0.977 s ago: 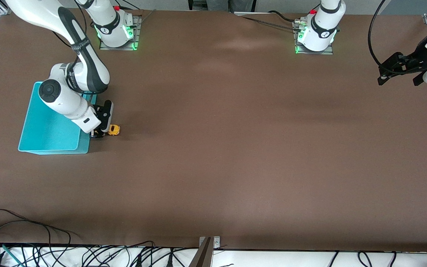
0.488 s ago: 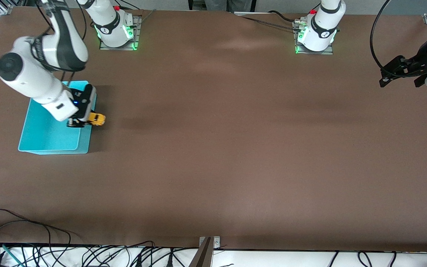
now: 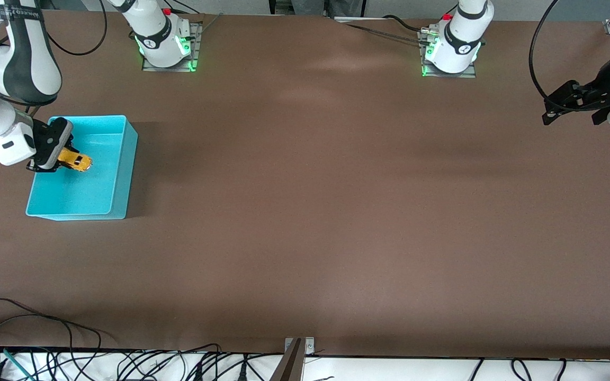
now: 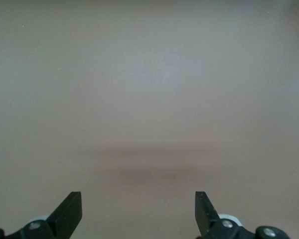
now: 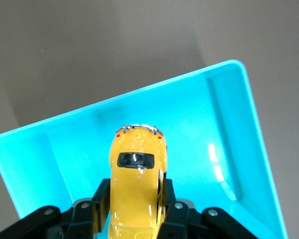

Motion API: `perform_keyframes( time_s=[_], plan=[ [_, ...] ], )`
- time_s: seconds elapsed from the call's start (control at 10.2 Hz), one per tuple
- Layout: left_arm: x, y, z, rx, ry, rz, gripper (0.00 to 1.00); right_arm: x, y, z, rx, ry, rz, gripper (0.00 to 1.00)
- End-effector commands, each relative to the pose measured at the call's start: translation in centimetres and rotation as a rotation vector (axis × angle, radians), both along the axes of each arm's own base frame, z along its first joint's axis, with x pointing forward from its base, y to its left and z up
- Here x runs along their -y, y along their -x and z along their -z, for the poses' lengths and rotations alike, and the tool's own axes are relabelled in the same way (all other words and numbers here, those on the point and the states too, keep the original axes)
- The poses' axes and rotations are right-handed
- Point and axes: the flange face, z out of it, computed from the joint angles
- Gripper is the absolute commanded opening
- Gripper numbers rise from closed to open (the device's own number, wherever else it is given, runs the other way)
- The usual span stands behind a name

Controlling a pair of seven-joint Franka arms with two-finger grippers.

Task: Wind up and store yellow beetle car
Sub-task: 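Lift the car with the right gripper over the turquoise box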

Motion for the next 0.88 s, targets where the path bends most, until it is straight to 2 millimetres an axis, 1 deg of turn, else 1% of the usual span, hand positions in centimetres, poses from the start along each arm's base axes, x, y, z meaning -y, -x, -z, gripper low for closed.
perform_keyframes(
  time_s=[0.0, 0.1, 0.2, 0.29, 0.49, 0.78],
  plan=[
    [0.1, 0.1, -0.4, -0.015, 0.019, -0.007, 1.0, -0.2, 1.3, 3.8, 0.03, 0.022, -0.038, 0.0],
    [0.1, 0.1, -0.5, -0.013, 0.019, -0.007, 1.0, 0.3, 1.6, 4.9, 0.034, 0.028, -0.048, 0.0],
    [0.1, 0.1, -0.5, -0.015, 0.019, -0.007, 1.0, 1.3, 1.9, 6.0, 0.026, 0.033, -0.041, 0.0],
    [0.1, 0.1, -0.5, -0.015, 0.019, -0.009, 1.0, 2.9, 2.1, 7.3, 0.03, 0.045, -0.053, 0.0],
    [0.1, 0.1, -0.5, -0.015, 0.019, -0.005, 1.0, 3.2, 3.3, 9.1, 0.034, 0.047, -0.05, 0.0],
    [0.2, 0.1, -0.6, -0.015, 0.018, -0.005, 1.0, 3.4, 3.7, 11.3, 0.031, 0.06, -0.048, 0.0]
  ],
)
